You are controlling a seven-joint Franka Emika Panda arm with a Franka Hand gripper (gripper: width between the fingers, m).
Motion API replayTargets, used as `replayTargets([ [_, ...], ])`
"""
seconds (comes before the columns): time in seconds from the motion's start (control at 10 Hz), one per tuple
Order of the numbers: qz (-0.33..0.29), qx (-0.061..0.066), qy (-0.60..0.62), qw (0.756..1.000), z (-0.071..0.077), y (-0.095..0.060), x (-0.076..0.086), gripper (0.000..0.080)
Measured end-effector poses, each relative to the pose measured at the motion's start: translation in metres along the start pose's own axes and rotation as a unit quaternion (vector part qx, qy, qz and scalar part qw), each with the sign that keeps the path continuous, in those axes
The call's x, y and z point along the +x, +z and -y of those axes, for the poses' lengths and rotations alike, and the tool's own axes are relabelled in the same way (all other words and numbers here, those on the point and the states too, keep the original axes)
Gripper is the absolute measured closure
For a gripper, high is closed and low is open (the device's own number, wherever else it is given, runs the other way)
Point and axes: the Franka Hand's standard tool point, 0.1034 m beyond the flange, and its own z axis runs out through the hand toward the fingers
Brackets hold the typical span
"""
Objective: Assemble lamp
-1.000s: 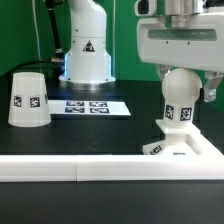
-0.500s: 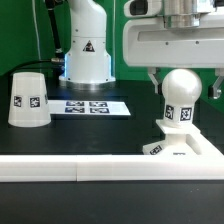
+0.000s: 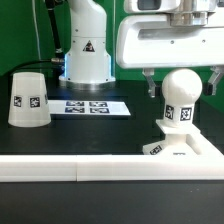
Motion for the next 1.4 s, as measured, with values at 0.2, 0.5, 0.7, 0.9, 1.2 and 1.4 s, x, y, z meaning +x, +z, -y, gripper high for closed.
replayTargets([
  [0.2, 0.000, -0.001, -0.055, 0.998, -0.0016, 0.0004, -0.0002, 0.0100],
  [0.5, 0.000, -0.002, -0.149, 0.989, -0.0033, 0.0005, -0.0003, 0.0100],
  [0.7, 0.001, -0.010, -0.249, 0.968, -0.0026, 0.0008, 0.0001, 0.0100],
  [0.9, 0.011, -0.009, -0.337, 0.941, 0.0001, 0.0042, 0.0014, 0.0100],
  [1.2, 0.018, -0.017, -0.437, 0.899, 0.0033, 0.0051, 0.0044, 0.0100],
  [1.4, 0.021, -0.024, -0.486, 0.873, 0.0049, 0.0048, 0.0048, 0.0100],
])
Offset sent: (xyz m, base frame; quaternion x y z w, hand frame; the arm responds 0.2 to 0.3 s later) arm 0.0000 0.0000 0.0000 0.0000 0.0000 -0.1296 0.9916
